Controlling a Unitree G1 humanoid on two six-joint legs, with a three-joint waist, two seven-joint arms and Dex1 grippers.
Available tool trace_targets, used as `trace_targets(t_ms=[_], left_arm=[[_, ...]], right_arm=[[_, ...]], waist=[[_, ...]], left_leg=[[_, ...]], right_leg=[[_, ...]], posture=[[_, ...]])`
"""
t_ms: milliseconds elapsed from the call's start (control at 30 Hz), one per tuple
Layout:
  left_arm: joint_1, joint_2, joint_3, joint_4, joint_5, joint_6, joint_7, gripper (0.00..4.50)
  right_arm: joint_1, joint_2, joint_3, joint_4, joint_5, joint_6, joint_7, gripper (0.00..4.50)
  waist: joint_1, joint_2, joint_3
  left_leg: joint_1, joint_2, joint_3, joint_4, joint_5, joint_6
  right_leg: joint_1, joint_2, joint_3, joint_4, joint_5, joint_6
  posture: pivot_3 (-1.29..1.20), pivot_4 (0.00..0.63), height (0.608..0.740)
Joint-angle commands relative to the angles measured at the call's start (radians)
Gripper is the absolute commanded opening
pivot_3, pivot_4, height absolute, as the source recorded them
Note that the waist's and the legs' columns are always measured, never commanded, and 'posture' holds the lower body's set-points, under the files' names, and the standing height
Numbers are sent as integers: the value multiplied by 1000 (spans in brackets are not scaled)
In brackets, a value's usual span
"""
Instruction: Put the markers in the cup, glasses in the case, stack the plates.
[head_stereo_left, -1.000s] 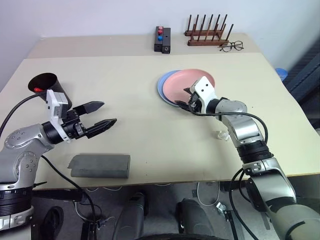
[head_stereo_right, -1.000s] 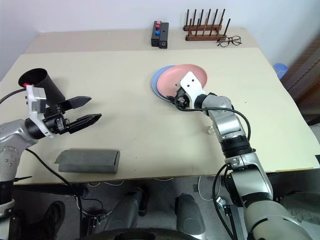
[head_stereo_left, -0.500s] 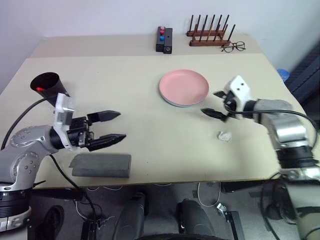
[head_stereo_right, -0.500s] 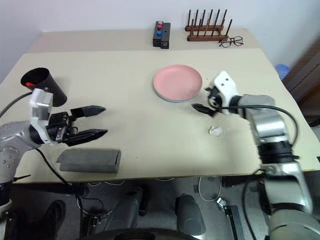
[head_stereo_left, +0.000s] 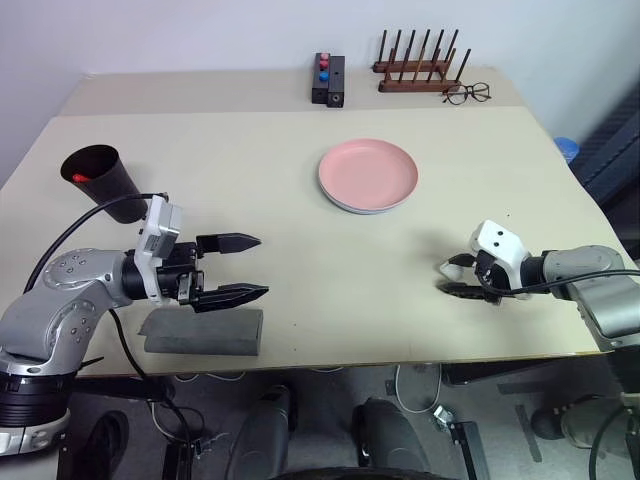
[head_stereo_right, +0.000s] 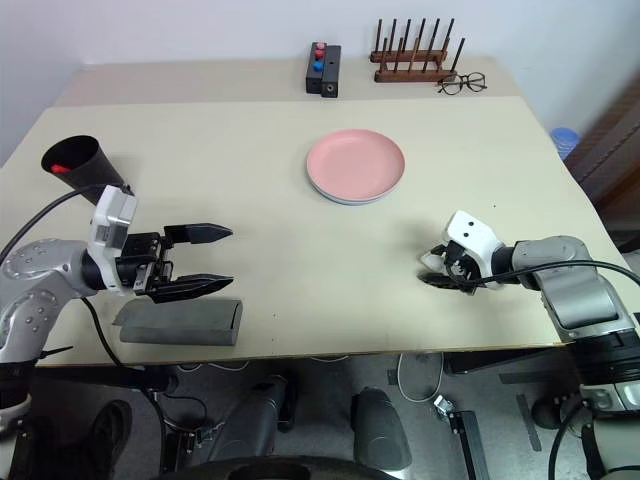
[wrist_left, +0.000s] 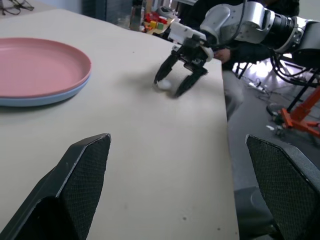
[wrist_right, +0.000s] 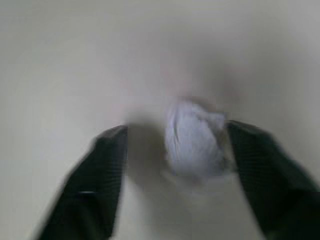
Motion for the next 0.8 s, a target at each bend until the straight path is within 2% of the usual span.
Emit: trace_targets(t_ms=[33,100,200,300,400,533,633,800], left_arm=[[-4,14,9,2,20,-37,-14,4500],[-1,11,14,5,21,-41,-14,4500],[-12,-8,34,18,21,-43,26,4500],[-88,-53,46,116,94,-65,182,4500],[-135,-94,63,187,150,-122,272,4500],[-150,-147,74,193,182,-168,363,4500],[-127,-162,68,166,191,-171,389,4500],[-37,-164,88,124,184,-197,383,4500]], right_arm=[[-11,-13,20,37,-68,-67,-22,960],[-33,5,9,49,-59,-69,-29,33],[-119,70,-38,48,4,-39,-55,33],[-252,176,-105,75,62,-41,-136,33],[-365,271,-121,147,49,-90,-231,33],[-508,406,-84,368,-35,-171,-388,33],[-542,438,-61,510,-81,-219,-422,955],[-558,455,-57,587,-93,-292,-418,3333]], waist=[[0,0,0],[0,0,0],[-2,0,0],[-5,0,0],[-2,0,0],[0,-1,0],[4,-1,0],[-5,0,0]], left_leg=[[0,0,0,0,0,0],[0,0,0,0,0,0],[0,0,0,1,0,0],[0,0,0,1,0,0],[0,0,-1,1,0,0],[0,-1,0,0,0,0],[0,-1,-1,0,0,0],[-1,-2,0,0,0,0]], right_leg=[[0,0,0,0,0,0],[0,0,0,0,0,0],[1,0,0,0,0,0],[0,1,0,0,0,0],[0,2,-1,1,2,4],[-1,3,-2,1,2,4],[0,4,-3,1,2,4],[-1,4,-2,2,3,5]], posture=[[0,150,735],[0,150,735],[0,150,735],[0,150,735],[0,150,735],[0,150,735],[0,150,735],[0,150,735]])
